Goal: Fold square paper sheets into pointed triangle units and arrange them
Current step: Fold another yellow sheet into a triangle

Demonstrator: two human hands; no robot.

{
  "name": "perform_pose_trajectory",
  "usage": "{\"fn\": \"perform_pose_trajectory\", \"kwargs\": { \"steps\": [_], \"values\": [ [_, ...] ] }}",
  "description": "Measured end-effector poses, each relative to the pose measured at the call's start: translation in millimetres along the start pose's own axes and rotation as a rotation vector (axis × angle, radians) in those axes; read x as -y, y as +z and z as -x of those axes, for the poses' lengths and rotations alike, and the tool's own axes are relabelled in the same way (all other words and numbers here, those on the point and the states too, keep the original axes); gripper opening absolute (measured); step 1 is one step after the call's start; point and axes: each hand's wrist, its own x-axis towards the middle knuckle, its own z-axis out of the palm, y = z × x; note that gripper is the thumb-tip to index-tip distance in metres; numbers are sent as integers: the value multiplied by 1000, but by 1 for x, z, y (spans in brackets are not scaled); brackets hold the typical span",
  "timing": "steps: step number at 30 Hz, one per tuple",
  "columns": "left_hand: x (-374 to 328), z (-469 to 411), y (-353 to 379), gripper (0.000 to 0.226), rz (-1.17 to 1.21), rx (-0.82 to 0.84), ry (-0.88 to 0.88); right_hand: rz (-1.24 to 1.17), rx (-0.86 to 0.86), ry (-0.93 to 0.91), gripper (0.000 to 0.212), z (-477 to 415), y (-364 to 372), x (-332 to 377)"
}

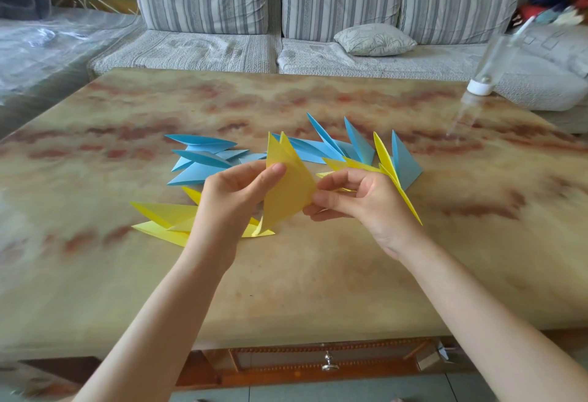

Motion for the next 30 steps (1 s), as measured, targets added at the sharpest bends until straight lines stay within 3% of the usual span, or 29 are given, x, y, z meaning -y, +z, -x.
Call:
{"fn": "perform_pose_trajectory", "kwargs": {
  "steps": [7,13,17,21,26,30],
  "values": [
    [-2,4,6,9,20,-100,26,42,25,81,11,1,2,-2],
    [2,3,7,26,120,-148,-77,95,6,72,6,0,3,-1],
    [3,3,9,18,141,-178,-94,161,25,72,4,1,0,2],
    [4,3,8,11,135,-185,-81,63,-8,89,11,3,4,1],
    [5,3,9,15,151,-197,-48,-22,-149,41,11,2,11,-4],
    [3,-1,7,38,193,-234,-67,51,-154,-26,15,3,10,-2]
  ]
}}
